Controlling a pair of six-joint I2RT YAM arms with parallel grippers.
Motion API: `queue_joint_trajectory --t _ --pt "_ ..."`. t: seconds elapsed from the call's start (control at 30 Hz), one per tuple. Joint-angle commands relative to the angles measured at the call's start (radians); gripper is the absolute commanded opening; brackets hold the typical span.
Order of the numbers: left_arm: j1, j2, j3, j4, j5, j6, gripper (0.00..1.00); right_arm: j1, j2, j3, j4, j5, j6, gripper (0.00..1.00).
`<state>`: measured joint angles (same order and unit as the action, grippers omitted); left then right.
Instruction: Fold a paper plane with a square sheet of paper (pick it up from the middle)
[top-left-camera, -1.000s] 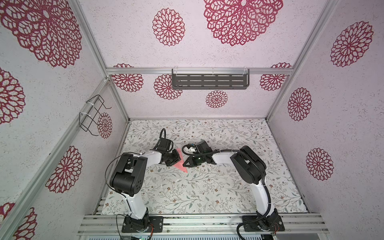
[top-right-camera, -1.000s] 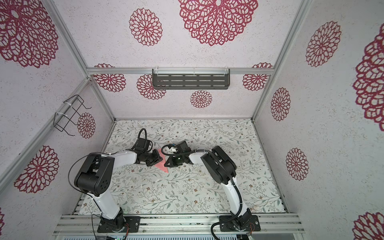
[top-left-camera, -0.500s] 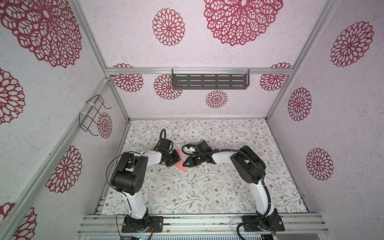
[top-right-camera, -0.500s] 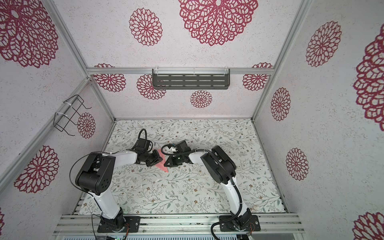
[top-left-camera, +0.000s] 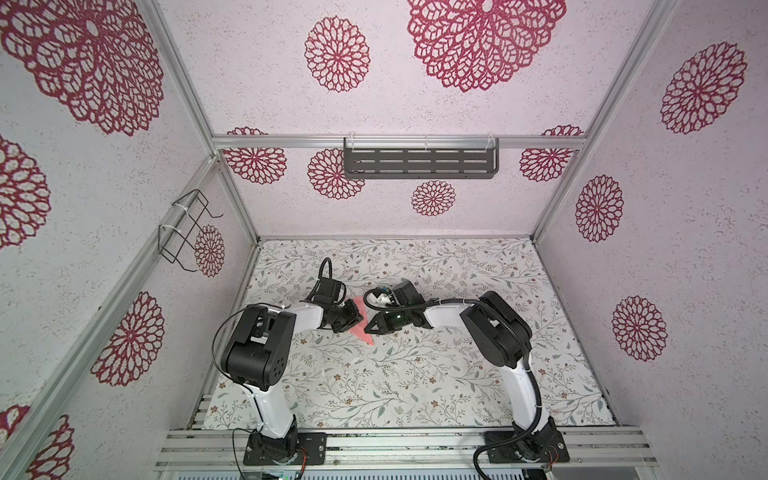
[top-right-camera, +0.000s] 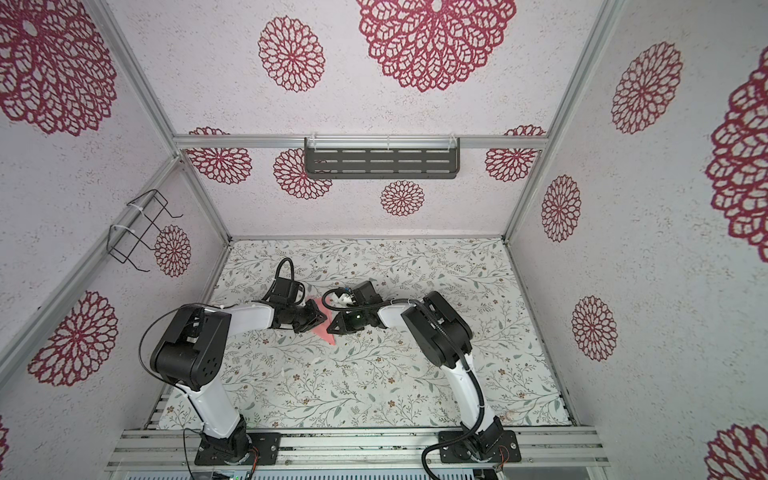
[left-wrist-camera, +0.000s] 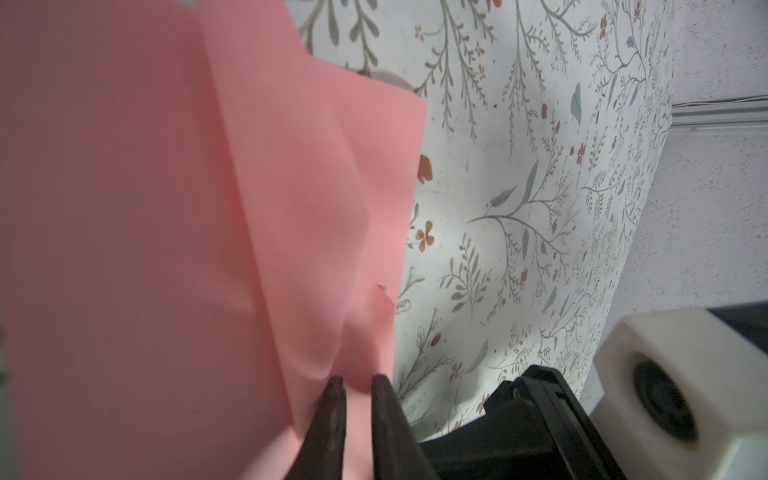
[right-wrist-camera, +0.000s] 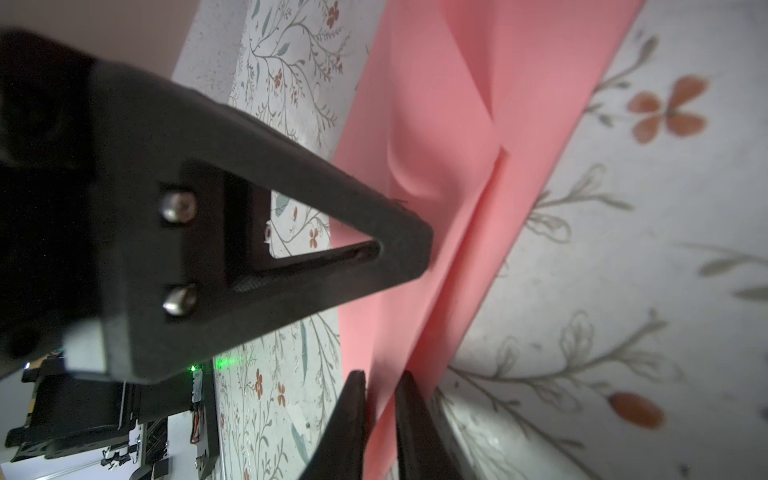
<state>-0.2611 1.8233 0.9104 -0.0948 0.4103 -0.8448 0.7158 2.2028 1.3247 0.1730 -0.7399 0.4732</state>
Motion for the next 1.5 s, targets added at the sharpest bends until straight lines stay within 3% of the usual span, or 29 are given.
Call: queue_joint_trajectory --t 0.0,0.3,0.9,1.47 --pt "0.006 -0.04 -0.005 0.018 0.005 0.025 0.17 -0.006 0.031 -0.035 -0.07 0.071 0.002 0.19" --pt "0.021 -0.086 -0.007 0.005 0.004 0.041 0.19 -0.006 0.032 -0.046 -0.08 0.087 -0.008 0.12" --pt "0.036 -0.023 -0.008 0.023 0.016 0.036 0.19 -0.006 0.029 -0.077 -0.059 0.126 -0.03 0.17" --pt "0.015 0.006 0.032 0.003 0.051 0.057 0.24 -0.006 0.047 -0.065 -0.078 0.132 -0.032 0.19"
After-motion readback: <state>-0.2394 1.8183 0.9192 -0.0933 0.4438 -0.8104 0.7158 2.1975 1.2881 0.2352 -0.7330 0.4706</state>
